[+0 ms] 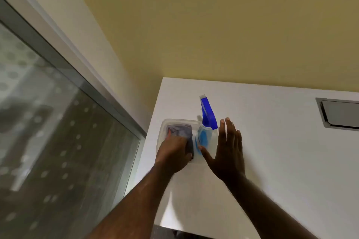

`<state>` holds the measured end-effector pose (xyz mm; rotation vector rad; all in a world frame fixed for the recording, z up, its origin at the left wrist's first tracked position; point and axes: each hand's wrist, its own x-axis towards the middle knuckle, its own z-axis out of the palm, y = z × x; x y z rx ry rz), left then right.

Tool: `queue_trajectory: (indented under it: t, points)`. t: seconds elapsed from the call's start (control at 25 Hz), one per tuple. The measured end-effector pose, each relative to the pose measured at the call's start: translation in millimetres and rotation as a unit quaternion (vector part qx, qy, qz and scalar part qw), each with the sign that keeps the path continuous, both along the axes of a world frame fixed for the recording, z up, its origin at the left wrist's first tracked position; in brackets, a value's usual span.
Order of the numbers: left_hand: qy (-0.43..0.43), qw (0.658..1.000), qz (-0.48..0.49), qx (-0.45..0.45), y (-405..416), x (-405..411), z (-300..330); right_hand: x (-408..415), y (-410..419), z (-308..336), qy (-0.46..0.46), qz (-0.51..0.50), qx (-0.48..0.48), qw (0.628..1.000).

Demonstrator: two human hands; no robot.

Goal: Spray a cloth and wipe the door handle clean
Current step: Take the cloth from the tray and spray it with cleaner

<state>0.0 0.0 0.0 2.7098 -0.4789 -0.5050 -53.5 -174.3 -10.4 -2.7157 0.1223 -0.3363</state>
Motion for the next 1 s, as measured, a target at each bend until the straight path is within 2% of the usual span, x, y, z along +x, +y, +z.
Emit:
queue_trajectory:
  t: [0.24, 0.4, 0.6, 0.84, 1.0]
  points:
    - [-0.022, 0.993, -0.098, 0.056, -8, 17, -27, 27, 2, 1, -0.024, 0.011, 0.012, 1.0]
    - [-0.041, 0.988, -0.123, 0.085, -11, 25, -35, 40, 8, 3, -0.035, 0.006, 0.044, 0.998]
    - [0.012, 0.99, -0.108, 0.094, -9, 31, -48, 52, 11, 1, -0.084, 0.019, 0.088, 0.992]
    - [-0.005, 0.971, -0.194, 0.14, -7, 36, -53, 58, 21, 7, -0.132, -0.005, 0.236, 0.963]
    - [-0.032, 0.955, -0.249, 0.156, -1, 43, -55, 59, 22, 10, -0.112, 0.001, 0.259, 0.959]
